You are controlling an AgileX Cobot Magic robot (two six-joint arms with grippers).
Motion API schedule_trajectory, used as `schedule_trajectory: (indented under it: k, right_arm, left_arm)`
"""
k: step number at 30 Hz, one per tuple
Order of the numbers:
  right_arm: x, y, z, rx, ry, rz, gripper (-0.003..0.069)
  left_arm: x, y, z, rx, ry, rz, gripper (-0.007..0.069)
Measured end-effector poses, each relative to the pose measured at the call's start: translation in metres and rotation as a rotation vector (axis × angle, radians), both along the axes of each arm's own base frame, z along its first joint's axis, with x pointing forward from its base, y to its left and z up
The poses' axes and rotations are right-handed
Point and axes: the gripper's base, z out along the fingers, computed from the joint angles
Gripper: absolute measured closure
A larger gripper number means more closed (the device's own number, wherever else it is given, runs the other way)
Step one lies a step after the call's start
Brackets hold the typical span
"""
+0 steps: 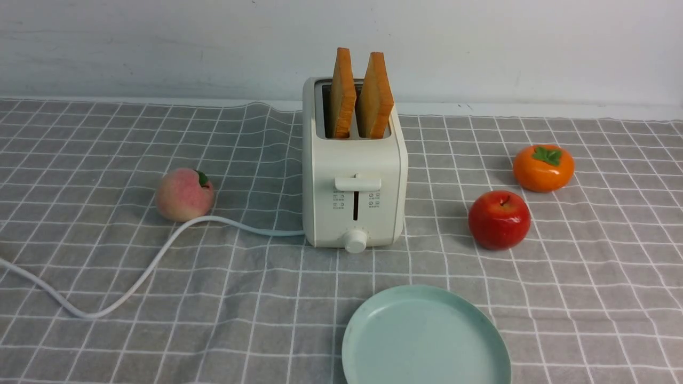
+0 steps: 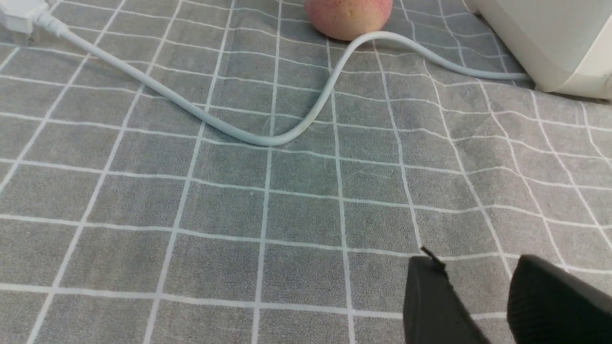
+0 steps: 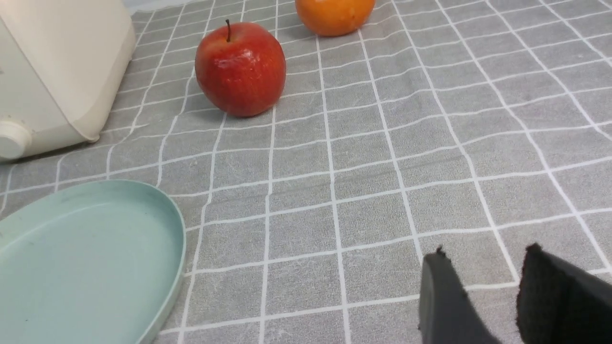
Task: Take toasted bread from bread machine on grey coffee table place on plate.
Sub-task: 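Grasp the toast slice in the toaster and pull it up out of the slot with the right gripper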
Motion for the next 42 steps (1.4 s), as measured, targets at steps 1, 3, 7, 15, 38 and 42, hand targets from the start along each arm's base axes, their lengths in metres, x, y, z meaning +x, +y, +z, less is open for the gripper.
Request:
schedule_trajectory:
  k: [1, 3, 7, 15, 38, 42]
  right_arm:
    - [0.0, 0.0, 0.0, 0.0, 0.0, 0.0, 0.042]
    - [0.0, 0.0, 0.0, -0.003, 0.0, 0.0, 0.042]
    - [0.001, -0.001, 0.002, -0.019, -0.027, -0.004, 0.042]
    - [0.005, -0.003, 0.021, -0.033, -0.265, -0.025, 0.042]
    - [-0.002, -0.005, 0.079, 0.136, -0.602, -0.054, 0.0419]
    - [-0.001, -0.004, 0.144, 0.12, -0.621, -0.042, 0.0419]
  left_arm:
    - [0.0, 0.0, 0.0, 0.0, 0.0, 0.0, 0.0387]
    - [0.0, 0.0, 0.0, 0.0, -0.001, 0.0, 0.0387]
    - [0.001, 0.0, 0.002, -0.01, -0.027, 0.001, 0.0387]
    - [0.005, 0.0, 0.023, -0.129, -0.244, 0.022, 0.0387]
    - [-0.001, 0.008, 0.068, -0.512, -0.57, 0.091, 0.0387]
    - [-0.016, 0.006, 0.124, -0.441, -0.658, 0.036, 0.0387]
